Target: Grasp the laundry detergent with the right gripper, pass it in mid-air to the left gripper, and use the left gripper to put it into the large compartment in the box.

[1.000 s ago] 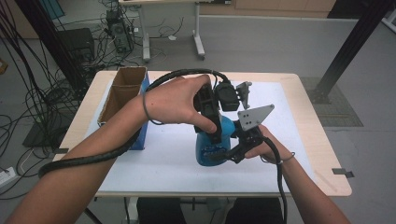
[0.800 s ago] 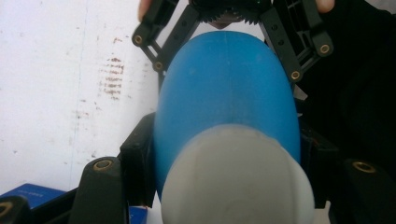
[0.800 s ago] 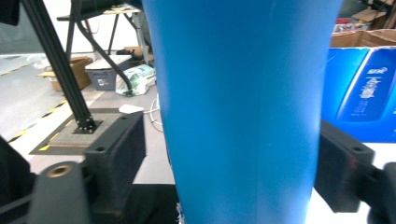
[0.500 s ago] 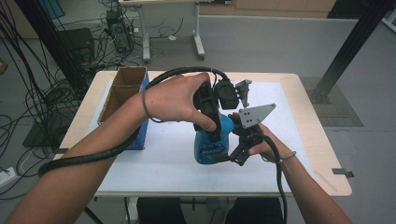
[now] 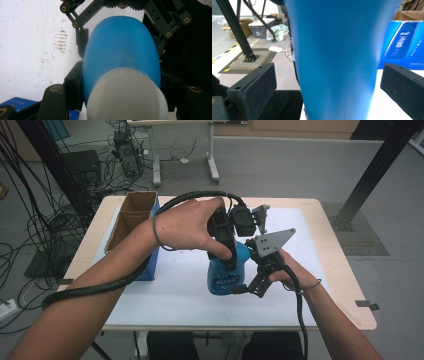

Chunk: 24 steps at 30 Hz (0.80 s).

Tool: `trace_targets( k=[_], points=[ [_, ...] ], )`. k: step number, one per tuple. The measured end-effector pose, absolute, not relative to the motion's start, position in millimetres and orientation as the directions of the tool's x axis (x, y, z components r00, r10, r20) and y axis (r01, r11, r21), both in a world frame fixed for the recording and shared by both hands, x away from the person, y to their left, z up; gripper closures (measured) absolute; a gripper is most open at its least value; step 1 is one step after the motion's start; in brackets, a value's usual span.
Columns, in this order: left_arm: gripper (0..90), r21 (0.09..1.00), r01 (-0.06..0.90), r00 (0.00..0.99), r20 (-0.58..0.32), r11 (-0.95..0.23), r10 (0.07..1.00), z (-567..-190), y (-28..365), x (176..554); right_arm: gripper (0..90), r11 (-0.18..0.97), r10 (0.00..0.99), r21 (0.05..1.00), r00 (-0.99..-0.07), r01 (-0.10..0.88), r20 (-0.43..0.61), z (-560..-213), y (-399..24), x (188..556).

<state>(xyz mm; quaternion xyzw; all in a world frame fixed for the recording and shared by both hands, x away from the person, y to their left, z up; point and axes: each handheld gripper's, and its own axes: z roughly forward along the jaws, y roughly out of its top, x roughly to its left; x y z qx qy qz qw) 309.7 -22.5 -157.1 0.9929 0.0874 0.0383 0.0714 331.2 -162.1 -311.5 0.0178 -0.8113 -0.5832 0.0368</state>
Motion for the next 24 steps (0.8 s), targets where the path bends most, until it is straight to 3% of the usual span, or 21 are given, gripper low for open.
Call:
trace_targets(
  k=[12, 24],
  points=[
    [37.9, 0.142, 0.185, 0.978, 0.067, -0.972, 0.196, -156, -18, 310, 1.2, 0.426, -0.067, 0.903, -0.993, 0.058, 0.095, -309, -167, 332],
    [37.9, 0.13, 0.2, 0.976, 0.064, -0.971, 0.21, -155, -11, 310, 2.5, 0.599, 0.024, 0.792, -0.991, 0.121, 0.133, -310, -178, 339]
  ],
)
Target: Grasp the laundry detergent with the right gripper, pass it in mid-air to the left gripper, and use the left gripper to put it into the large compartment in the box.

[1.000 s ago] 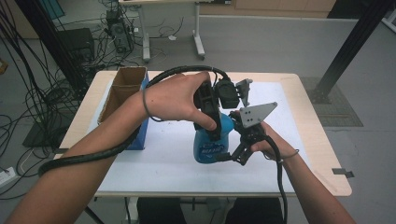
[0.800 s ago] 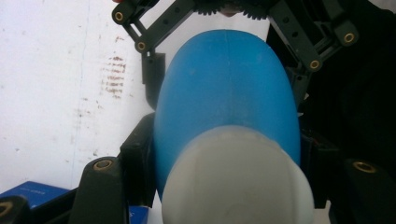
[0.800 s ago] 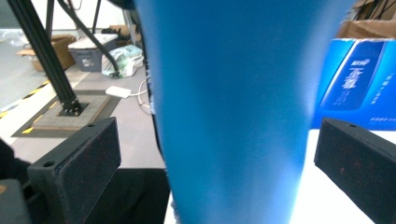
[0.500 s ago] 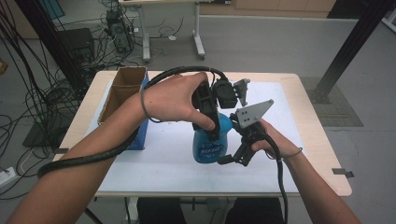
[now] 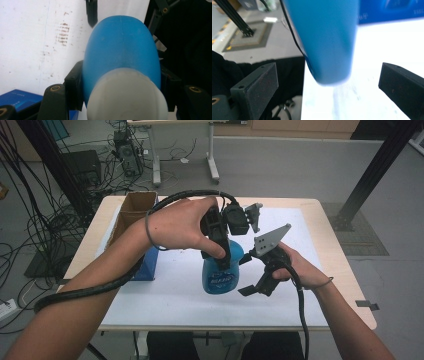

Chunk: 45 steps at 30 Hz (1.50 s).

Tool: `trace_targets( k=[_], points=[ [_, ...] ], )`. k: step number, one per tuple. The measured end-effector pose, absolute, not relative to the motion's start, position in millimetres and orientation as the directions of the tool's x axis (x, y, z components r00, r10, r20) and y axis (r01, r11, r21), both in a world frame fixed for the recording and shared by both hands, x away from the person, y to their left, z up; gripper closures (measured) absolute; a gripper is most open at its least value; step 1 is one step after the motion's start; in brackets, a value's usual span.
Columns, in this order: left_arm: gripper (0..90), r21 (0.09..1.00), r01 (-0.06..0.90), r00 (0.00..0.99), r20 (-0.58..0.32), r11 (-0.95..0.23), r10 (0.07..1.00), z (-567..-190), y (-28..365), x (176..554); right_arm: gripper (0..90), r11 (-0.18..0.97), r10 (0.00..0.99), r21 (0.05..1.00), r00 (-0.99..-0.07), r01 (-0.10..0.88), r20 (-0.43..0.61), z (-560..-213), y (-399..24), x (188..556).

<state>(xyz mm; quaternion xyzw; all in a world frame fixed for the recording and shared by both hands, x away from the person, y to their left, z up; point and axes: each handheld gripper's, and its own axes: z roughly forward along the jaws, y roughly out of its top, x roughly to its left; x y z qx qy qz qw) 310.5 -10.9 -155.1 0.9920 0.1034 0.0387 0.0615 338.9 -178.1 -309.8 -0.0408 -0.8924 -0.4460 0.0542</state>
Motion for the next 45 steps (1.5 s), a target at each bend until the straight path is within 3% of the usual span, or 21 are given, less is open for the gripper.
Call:
trace_targets(
  k=[16, 25, 45],
  points=[
    [37.8, 0.117, 0.217, 0.971, 0.077, -0.969, 0.227, -151, -1, 308, 5.1, 0.794, 0.248, 0.534, -0.957, 0.291, 0.152, -322, -206, 355],
    [37.8, 0.105, 0.233, 0.967, 0.08, -0.967, 0.241, -148, 6, 308, 5.7, 0.817, 0.365, 0.42, -0.918, 0.396, 0.155, -325, -231, 364],
    [37.8, 0.081, 0.234, 0.966, 0.09, -0.969, 0.241, -144, 5, 304, 5.9, 0.782, 0.593, 0.195, -0.803, 0.592, 0.059, -343, -293, 395]
  ],
)
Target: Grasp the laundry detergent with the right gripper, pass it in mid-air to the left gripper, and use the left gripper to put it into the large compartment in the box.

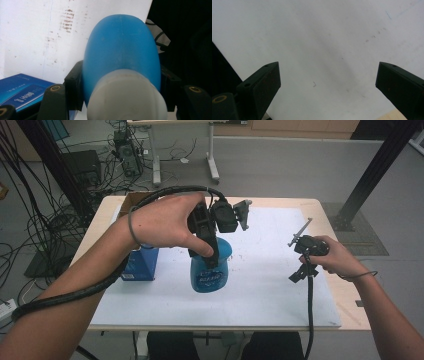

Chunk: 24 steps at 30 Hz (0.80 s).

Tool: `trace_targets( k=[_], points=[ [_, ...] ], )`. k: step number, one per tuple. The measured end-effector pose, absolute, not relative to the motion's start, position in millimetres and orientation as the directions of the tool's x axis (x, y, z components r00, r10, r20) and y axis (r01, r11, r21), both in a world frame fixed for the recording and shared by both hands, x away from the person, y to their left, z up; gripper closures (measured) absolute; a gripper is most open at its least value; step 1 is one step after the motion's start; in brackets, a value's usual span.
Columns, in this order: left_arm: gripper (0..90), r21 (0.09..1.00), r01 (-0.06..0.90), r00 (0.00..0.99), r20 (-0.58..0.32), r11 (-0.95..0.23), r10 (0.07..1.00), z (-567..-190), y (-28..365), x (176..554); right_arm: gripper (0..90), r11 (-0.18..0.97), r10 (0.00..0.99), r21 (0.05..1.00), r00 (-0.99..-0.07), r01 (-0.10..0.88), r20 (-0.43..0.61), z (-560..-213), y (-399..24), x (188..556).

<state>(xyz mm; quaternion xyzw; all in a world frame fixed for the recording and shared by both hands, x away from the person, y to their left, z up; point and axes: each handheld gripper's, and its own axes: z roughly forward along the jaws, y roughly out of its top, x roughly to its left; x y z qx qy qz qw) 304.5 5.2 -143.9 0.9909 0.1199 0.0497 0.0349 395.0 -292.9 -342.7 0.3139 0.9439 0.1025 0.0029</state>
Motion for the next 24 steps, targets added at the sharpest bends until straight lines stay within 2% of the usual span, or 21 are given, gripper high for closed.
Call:
trace_targets(
  k=[8, 18, 24],
  points=[
    [37.8, 0.081, 0.229, 0.968, 0.089, -0.97, 0.236, -143, 4, 304, 6.4, 0.75, 0.649, 0.135, -0.76, 0.647, 0.039, -349, -305, 409],
    [37.9, 0.078, 0.223, 0.969, 0.087, -0.972, 0.23, -144, -1, 303, 6.4, 0.736, 0.667, 0.127, -0.745, 0.665, 0.03, -351, -310, 417],
    [37.9, 0.1, 0.251, 0.961, 0.092, -0.963, 0.26, -141, -3, 308, 7.2, 0.747, 0.654, 0.133, -0.756, 0.652, 0.032, -351, -306, 418]
  ],
)
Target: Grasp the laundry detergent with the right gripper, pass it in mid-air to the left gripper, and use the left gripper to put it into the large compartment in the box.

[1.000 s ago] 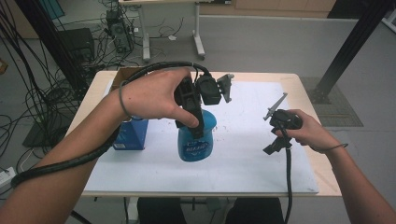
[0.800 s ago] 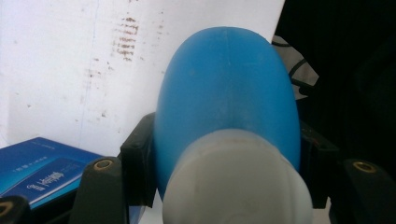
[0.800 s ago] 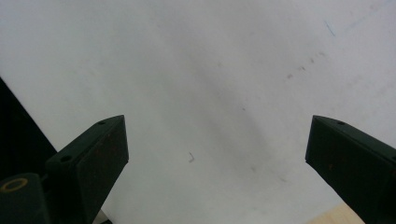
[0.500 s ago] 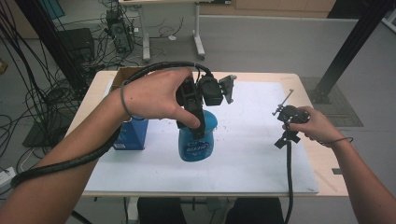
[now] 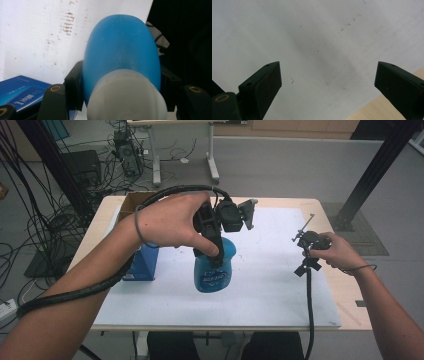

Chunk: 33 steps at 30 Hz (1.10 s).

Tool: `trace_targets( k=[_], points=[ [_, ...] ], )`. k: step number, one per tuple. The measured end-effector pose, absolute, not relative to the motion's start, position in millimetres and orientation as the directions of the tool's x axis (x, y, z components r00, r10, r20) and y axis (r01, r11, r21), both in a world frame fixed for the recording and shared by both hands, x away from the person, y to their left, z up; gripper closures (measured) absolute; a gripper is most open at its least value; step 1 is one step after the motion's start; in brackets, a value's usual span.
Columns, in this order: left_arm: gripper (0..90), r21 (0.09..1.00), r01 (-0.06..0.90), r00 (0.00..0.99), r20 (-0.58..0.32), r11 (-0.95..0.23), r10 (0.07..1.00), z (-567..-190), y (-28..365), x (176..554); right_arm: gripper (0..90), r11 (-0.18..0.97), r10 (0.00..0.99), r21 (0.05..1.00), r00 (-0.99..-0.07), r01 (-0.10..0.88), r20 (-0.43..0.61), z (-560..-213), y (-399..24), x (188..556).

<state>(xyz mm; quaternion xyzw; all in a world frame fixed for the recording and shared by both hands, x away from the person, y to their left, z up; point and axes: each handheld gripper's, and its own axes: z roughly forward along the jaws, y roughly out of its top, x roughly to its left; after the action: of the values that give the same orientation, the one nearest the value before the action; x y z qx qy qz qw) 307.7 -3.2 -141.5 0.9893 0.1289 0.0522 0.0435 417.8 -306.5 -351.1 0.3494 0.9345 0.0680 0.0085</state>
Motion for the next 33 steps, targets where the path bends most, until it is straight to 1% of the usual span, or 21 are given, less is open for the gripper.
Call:
trace_targets(
  k=[3, 7, 14, 16, 22, 26, 33],
  points=[
    [37.9, 0.114, 0.258, 0.958, 0.098, -0.959, 0.269, -138, -4, 312, 7.2, 0.747, 0.654, 0.133, -0.756, 0.651, 0.033, -353, -306, 419],
    [37.9, 0.128, 0.299, 0.944, 0.108, -0.946, 0.313, -130, -3, 318, 7.5, 0.746, 0.654, 0.132, -0.756, 0.653, 0.04, -354, -305, 420],
    [37.8, 0.152, 0.413, 0.888, 0.151, -0.898, 0.434, -111, -1, 333, 7.6, 0.746, 0.654, 0.131, -0.755, 0.653, 0.043, -355, -303, 422],
    [37.9, 0.154, 0.443, 0.873, 0.151, -0.883, 0.464, -105, -1, 338, 7.7, 0.747, 0.652, 0.134, -0.757, 0.652, 0.046, -356, -302, 422],
    [37.9, 0.169, 0.517, 0.832, 0.13, -0.839, 0.539, -88, 5, 346, 7.4, 0.75, 0.649, 0.133, -0.76, 0.648, 0.04, -356, -301, 423],
    [37.8, 0.186, 0.596, 0.781, 0.092, -0.781, 0.618, -79, 10, 353, 7.4, 0.747, 0.652, 0.132, -0.757, 0.651, 0.043, -357, -301, 423],
    [37.9, 0.19, 0.676, 0.712, 0.078, -0.712, 0.697, -57, 21, 365, 7.4, 0.75, 0.648, 0.138, -0.76, 0.647, 0.045, -357, -299, 423]
  ],
)
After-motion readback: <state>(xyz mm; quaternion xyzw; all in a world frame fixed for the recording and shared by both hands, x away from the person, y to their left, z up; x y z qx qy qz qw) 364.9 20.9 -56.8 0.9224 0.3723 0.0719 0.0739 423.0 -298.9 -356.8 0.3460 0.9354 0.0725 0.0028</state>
